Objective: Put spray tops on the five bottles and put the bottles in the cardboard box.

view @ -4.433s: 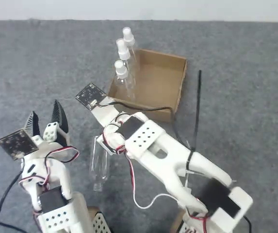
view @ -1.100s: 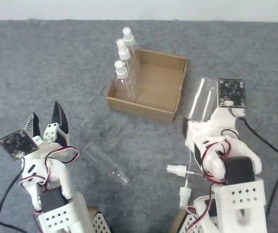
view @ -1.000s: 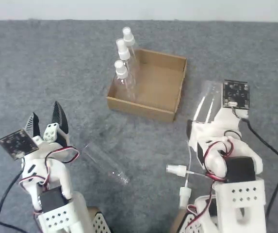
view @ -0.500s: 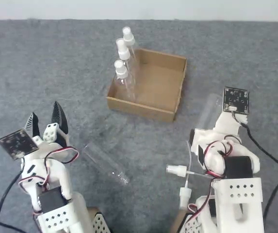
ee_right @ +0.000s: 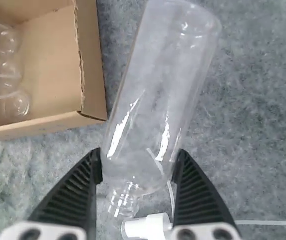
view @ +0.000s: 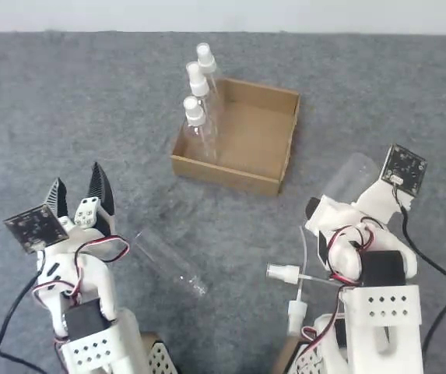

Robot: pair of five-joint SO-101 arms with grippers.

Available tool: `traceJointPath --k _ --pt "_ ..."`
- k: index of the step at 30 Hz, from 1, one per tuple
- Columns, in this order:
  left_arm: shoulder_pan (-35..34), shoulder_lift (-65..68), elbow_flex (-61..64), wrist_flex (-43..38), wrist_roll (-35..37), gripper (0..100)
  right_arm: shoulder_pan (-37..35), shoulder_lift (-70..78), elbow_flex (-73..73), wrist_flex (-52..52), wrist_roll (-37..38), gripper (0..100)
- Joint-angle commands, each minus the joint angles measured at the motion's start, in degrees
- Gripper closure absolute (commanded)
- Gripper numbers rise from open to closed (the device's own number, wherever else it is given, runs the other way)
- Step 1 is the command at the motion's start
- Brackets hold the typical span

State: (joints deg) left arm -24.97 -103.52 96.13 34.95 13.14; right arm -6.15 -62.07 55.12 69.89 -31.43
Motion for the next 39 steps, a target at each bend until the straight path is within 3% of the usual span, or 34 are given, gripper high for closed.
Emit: traceJointPath --k 1,7,11,23,32,39 --pt "0.26 -0.97 -0.40 -1.85 -0.35 77 0.57 7.08 -0.62 -4.26 -1.93 99.2" --pt "0.26 -0.97 -0.40 -1.85 -0.35 77 3.12 20.70 -2.99 -11.03 -4.66 99.2" --pt "0.26 -0.97 -0.40 -1.85 -0.35 77 4.44 28.09 -6.95 -10.86 -7.91 99.2" --pt "0.26 -0.97 -0.40 -1.85 -0.35 77 4.00 38.81 -11.69 -11.30 -8.00 98.8" --pt "0.26 -0.97 -0.40 -1.85 -0.35 77 0.57 38.81 -11.69 -10.77 -8.00 71.5" --pt "0.26 -0.97 -0.40 -1.85 -0.35 77 -3.30 38.73 -14.77 -7.08 -7.74 70.6"
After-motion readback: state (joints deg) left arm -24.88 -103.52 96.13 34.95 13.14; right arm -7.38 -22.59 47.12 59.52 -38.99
